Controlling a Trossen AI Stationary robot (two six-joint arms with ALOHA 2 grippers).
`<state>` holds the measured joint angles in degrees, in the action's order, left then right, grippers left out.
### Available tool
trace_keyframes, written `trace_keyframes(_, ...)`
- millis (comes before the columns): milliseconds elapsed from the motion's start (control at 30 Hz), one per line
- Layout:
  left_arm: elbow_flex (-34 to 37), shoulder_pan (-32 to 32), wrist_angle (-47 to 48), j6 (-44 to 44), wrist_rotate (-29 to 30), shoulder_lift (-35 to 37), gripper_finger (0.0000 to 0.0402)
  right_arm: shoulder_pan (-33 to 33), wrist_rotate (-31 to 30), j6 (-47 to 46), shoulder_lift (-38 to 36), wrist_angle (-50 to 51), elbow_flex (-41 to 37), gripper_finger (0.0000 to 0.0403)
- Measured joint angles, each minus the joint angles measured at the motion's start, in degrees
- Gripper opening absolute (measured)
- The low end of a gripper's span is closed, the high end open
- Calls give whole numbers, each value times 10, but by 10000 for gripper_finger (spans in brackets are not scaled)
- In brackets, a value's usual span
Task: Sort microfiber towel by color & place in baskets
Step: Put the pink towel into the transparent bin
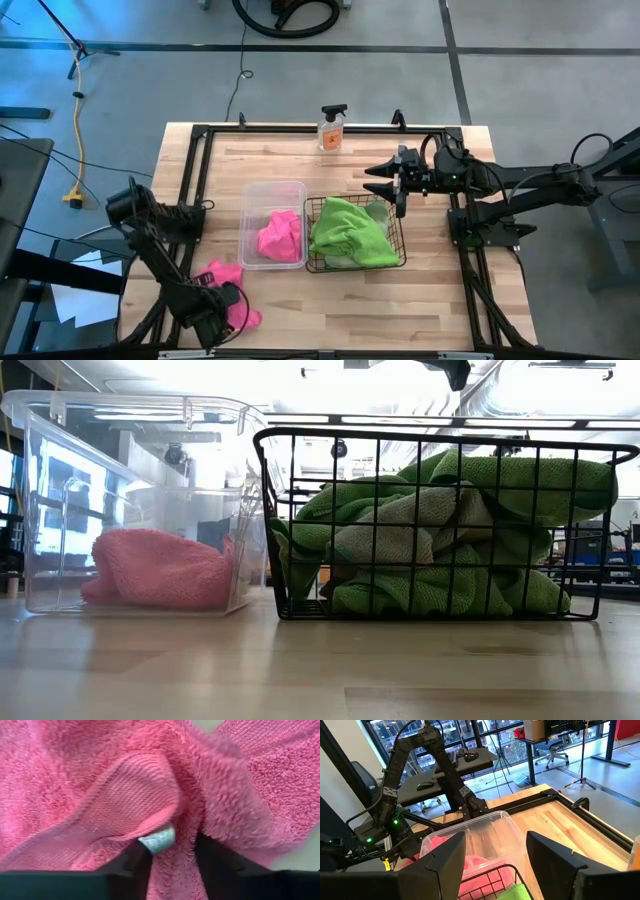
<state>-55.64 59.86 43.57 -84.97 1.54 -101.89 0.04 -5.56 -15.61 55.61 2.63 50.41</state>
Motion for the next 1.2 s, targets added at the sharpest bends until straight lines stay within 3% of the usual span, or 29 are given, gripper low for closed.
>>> trace_keyframes(133, 1, -2, -4, 0, 0, 5, 33, 0, 0, -1, 0, 0, 0, 207)
trace_keyframes(200, 1, -3, -8, -3, 2, 16, 11, 0, 0, -12, 0, -1, 0, 207)
trace_keyframes(467, 4, -2, -3, 23, 4, 84, 2, 0, 0, -23, 0, -1, 0, 207)
trace_keyframes(800, 2, -25, -90, 130, 7, 286, 1, 0, 0, -19, 0, -1, 0, 207)
trace_keyframes(1000, 2, -104, -151, 213, 7, 348, 0, 0, 0, -19, 0, -1, 0, 207)
trace_keyframes(1200, -5, -218, -224, 363, 9, 372, 0, 0, 0, -23, 0, -1, 0, 207)
